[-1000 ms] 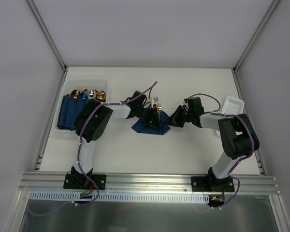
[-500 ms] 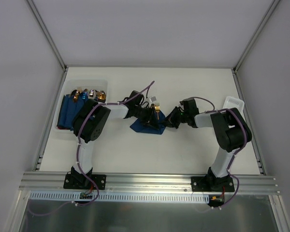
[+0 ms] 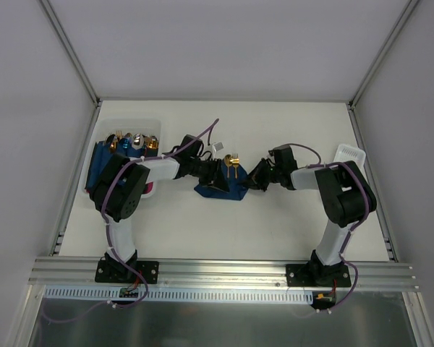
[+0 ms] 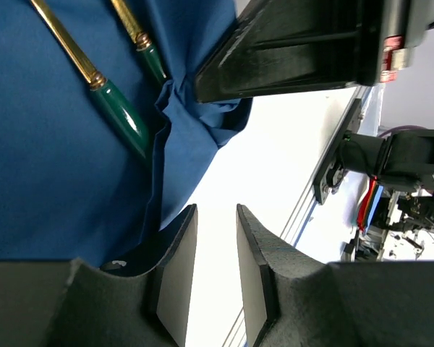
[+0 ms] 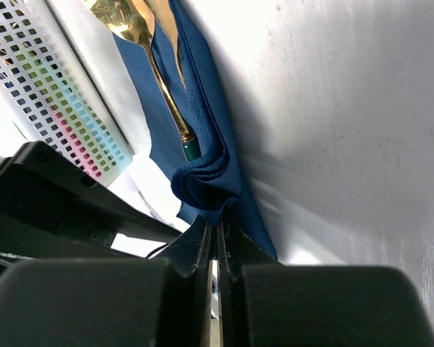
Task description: Place the utensils on the paper napkin and roll it up
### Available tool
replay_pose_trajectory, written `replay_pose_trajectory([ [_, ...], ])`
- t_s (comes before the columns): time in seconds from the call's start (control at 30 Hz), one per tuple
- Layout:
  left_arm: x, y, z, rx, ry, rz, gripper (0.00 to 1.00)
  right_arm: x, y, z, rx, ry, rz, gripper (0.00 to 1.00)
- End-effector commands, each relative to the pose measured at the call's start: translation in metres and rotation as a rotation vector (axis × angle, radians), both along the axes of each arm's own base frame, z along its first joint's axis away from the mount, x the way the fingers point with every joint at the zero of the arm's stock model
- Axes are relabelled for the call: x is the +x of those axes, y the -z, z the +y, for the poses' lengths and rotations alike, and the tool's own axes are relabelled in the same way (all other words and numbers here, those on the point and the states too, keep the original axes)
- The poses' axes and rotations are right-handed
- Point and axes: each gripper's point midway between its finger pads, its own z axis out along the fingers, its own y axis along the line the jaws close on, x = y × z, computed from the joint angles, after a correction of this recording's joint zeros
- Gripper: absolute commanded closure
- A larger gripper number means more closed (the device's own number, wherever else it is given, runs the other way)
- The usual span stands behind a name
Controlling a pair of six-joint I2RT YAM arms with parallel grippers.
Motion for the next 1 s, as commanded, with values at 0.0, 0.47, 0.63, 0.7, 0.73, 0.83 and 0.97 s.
replay_pose_trajectory([
  [0.0,-0.003,0.008,0.003,-0.001,0.021,0.009,0.72,0.008,-0.007,0.004,-0.013,-0.014,-0.036,1.0],
  [0.47,0.011,0.046,0.007,0.074,-0.035,0.07,0.75,0.009,-0.027,0.017,-0.011,-0.04,-0.06,1.0],
  [0.63,0.013,0.047,0.006,0.076,-0.035,0.066,0.76,0.01,-0.034,0.027,0.001,-0.045,-0.064,1.0],
  [0.7,0.013,0.047,0.006,0.076,-0.033,0.067,0.76,0.013,-0.037,0.031,0.015,-0.037,-0.064,0.98],
  [0.73,0.013,0.047,0.007,0.077,-0.034,0.066,0.76,0.013,-0.038,0.032,0.018,-0.036,-0.065,0.98],
  [0.83,0.013,0.047,0.007,0.077,-0.033,0.066,0.76,0.016,-0.041,0.036,0.034,-0.027,-0.065,0.97],
  [0.97,0.013,0.047,0.007,0.077,-0.033,0.066,0.76,0.017,-0.038,0.039,0.043,-0.015,-0.05,0.94],
])
